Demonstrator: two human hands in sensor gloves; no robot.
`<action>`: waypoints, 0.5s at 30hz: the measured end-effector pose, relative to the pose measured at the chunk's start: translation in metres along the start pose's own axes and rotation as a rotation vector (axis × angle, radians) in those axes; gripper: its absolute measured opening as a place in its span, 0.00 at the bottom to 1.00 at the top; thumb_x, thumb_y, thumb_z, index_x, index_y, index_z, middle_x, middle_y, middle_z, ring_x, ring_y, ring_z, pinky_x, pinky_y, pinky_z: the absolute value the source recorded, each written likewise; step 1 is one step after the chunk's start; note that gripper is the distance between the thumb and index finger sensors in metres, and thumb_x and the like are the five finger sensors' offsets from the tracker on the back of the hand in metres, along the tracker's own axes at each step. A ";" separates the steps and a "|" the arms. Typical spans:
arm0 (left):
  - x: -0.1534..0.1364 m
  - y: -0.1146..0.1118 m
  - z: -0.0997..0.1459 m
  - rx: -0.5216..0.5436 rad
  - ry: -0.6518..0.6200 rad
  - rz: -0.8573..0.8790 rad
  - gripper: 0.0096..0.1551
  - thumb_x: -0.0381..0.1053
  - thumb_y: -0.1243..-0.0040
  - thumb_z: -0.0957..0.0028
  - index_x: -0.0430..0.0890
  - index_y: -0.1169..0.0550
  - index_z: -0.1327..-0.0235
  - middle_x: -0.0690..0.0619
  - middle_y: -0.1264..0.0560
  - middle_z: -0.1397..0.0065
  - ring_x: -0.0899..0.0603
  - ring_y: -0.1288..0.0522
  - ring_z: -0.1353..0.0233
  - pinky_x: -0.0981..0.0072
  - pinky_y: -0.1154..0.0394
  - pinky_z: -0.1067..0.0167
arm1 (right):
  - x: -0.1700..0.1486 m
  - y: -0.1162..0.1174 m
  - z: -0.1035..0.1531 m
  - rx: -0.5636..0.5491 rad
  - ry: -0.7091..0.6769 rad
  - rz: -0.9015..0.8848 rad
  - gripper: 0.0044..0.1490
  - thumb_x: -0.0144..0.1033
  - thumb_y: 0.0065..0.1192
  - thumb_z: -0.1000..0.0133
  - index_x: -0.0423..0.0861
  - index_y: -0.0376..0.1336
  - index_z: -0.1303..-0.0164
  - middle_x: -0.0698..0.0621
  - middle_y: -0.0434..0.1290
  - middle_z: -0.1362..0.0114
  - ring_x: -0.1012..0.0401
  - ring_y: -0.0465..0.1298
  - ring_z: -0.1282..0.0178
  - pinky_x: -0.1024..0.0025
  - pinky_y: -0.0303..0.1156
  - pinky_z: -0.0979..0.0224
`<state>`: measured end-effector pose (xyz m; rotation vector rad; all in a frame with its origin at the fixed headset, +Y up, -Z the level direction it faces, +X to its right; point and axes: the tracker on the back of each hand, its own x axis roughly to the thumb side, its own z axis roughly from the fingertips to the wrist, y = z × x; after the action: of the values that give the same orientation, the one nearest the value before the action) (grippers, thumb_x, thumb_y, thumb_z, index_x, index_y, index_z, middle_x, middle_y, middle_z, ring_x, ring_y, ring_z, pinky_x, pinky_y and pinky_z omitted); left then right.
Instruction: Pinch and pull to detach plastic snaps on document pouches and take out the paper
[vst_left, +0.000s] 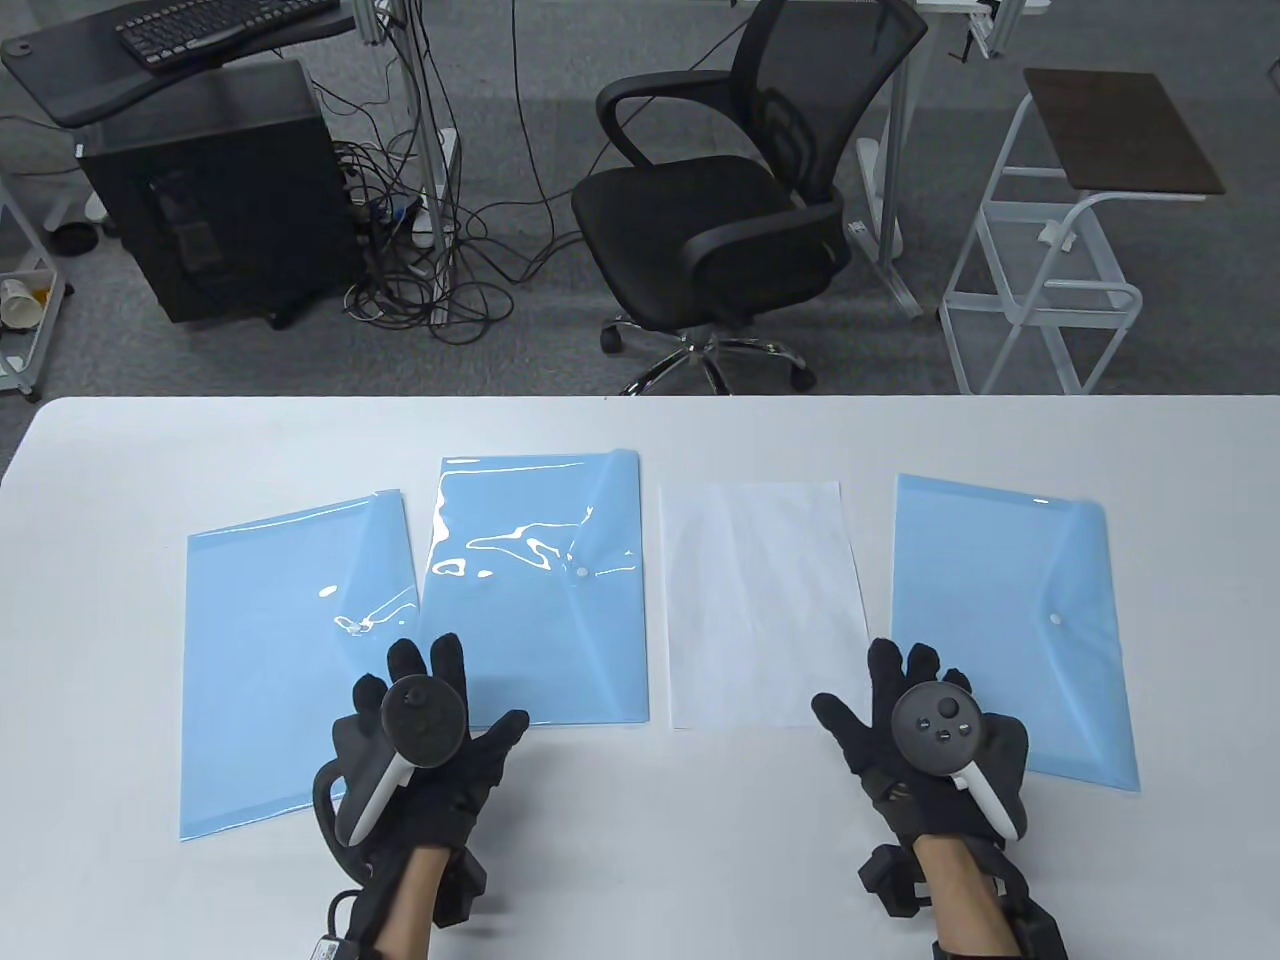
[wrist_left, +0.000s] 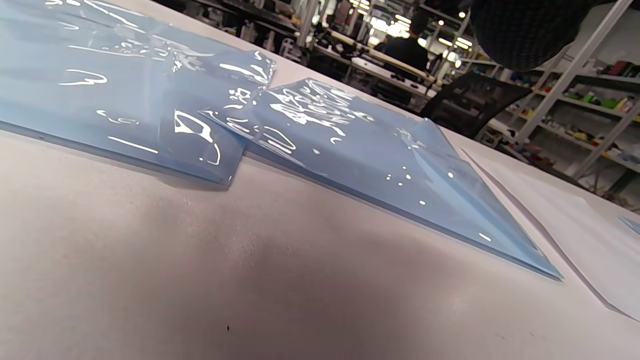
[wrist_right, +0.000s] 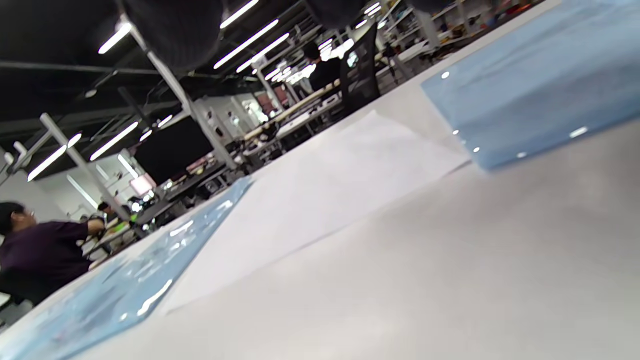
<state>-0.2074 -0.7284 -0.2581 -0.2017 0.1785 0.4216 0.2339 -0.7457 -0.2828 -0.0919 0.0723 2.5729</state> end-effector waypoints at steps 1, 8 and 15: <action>0.000 -0.001 0.000 -0.005 -0.001 -0.003 0.58 0.75 0.46 0.42 0.52 0.58 0.13 0.36 0.60 0.12 0.15 0.58 0.19 0.18 0.49 0.32 | -0.003 -0.002 -0.002 -0.013 0.018 -0.014 0.59 0.67 0.47 0.39 0.36 0.43 0.11 0.20 0.44 0.12 0.18 0.44 0.22 0.14 0.45 0.34; -0.002 -0.003 -0.002 -0.008 0.008 -0.004 0.58 0.75 0.46 0.42 0.51 0.57 0.13 0.36 0.59 0.12 0.15 0.56 0.19 0.19 0.48 0.32 | -0.044 -0.028 -0.023 -0.208 0.260 -0.030 0.52 0.59 0.45 0.36 0.35 0.45 0.13 0.21 0.48 0.12 0.20 0.47 0.21 0.15 0.47 0.34; -0.008 -0.005 -0.005 -0.028 0.025 0.018 0.58 0.75 0.46 0.42 0.50 0.57 0.13 0.35 0.58 0.12 0.15 0.54 0.19 0.19 0.47 0.32 | -0.089 -0.049 -0.046 -0.268 0.478 0.052 0.52 0.57 0.50 0.36 0.34 0.46 0.14 0.21 0.49 0.13 0.20 0.48 0.22 0.16 0.48 0.34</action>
<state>-0.2132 -0.7366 -0.2607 -0.2329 0.1989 0.4398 0.3376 -0.7557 -0.3226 -0.8117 -0.0935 2.5424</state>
